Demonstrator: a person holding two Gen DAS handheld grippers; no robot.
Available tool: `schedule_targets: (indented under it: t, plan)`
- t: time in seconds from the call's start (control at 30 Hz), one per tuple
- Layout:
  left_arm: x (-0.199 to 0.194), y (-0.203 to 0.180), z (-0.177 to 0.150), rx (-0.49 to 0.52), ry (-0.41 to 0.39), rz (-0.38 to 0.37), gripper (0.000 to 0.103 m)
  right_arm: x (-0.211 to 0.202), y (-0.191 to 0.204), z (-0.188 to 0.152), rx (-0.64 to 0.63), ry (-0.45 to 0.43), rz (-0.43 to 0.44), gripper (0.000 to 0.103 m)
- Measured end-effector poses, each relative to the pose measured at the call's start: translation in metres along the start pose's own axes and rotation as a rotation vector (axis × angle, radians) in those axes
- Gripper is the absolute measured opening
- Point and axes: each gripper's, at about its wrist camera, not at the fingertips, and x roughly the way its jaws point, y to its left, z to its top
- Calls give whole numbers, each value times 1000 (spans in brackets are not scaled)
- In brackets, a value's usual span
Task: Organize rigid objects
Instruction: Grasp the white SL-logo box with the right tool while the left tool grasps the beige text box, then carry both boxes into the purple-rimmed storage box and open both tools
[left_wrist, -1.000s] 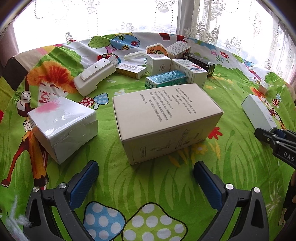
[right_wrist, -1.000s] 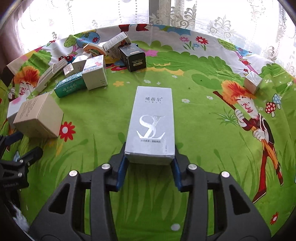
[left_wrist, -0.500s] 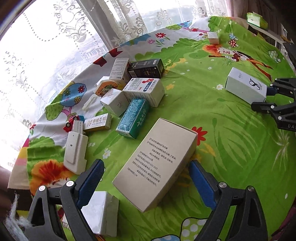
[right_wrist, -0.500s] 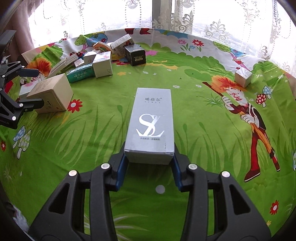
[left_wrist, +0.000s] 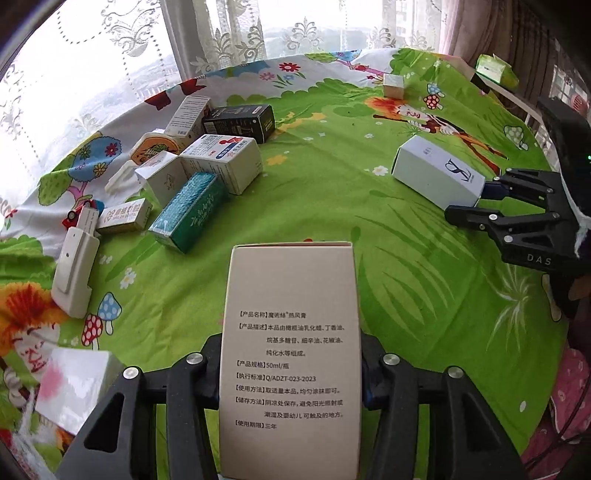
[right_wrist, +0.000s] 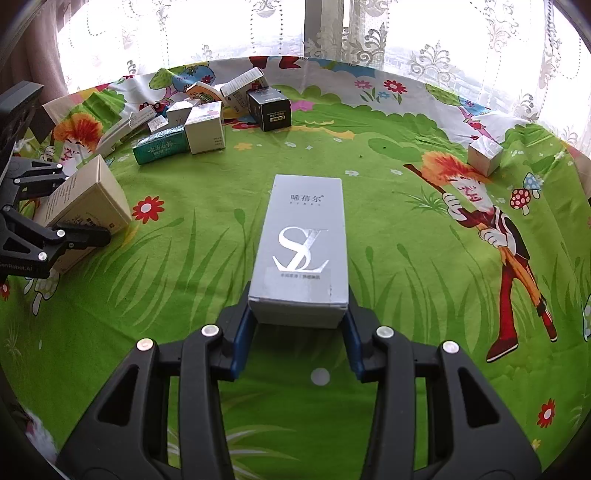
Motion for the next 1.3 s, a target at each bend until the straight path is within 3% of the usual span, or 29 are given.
schedule_targets:
  t: [0.2,0.33,0.63,0.73,0.93,1.3]
  plan:
    - [-28,-4,-42,-205,-54,96,51,0,0,0,-1,0,0,46]
    - [-34,1,-48,-279,-106,135,51,0,0,0,-2,1,-1,46]
    - [-48,-11,-61,-355,-146,141,51,-6,-4,0,29,-14,1,46]
    - [-58,-17,-72,-372,-159,145,51,-23,-5,-5,69,-32,31,46]
    - [-76,-25,-94,-426,-197,147,51,-59,22,-18,31,-66,79,46]
    - [-99,-57,-118,-381,-264,127,51,-102,54,-54,10,-117,101,46]
